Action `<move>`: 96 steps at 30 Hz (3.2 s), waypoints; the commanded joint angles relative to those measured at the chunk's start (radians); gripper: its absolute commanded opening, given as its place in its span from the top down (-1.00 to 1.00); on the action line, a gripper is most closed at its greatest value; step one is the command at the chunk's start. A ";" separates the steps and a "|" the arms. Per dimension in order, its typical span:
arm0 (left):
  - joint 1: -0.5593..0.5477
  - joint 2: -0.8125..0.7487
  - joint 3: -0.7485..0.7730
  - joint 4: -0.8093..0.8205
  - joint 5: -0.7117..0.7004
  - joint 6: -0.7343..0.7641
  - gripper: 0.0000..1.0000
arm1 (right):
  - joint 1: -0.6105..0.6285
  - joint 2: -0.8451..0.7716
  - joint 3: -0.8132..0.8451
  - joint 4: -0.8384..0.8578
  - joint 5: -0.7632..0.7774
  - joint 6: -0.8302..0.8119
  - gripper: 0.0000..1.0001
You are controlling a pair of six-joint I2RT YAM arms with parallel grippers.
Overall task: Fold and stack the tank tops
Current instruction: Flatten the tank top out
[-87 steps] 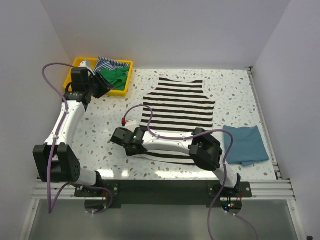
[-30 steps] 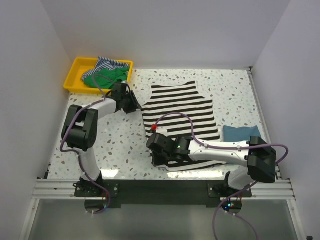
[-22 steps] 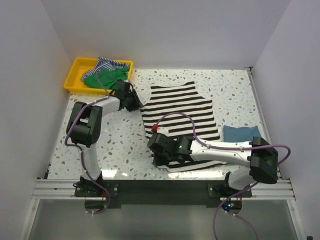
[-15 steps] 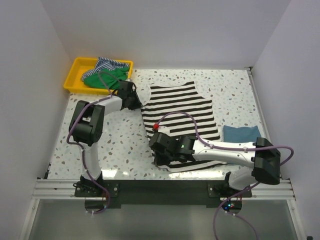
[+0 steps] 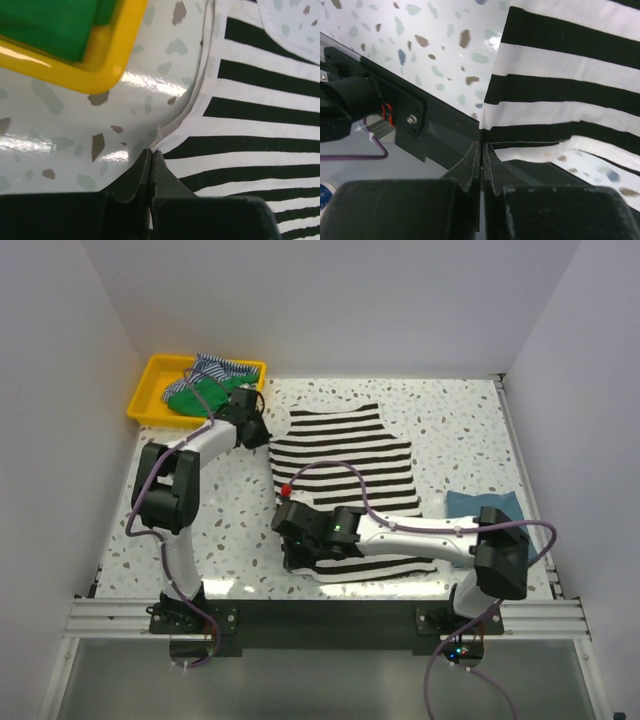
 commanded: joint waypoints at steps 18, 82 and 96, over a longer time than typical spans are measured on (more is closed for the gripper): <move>0.117 -0.116 0.100 -0.058 -0.030 0.108 1.00 | 0.021 0.167 0.223 -0.021 0.010 -0.062 1.00; 0.057 0.376 0.677 -0.036 0.325 0.104 1.00 | -0.838 0.304 -0.027 -0.012 0.119 -0.283 0.07; 0.048 0.188 0.616 -0.025 0.247 0.142 -0.28 | -0.905 0.157 0.074 -0.048 0.059 -0.383 -0.14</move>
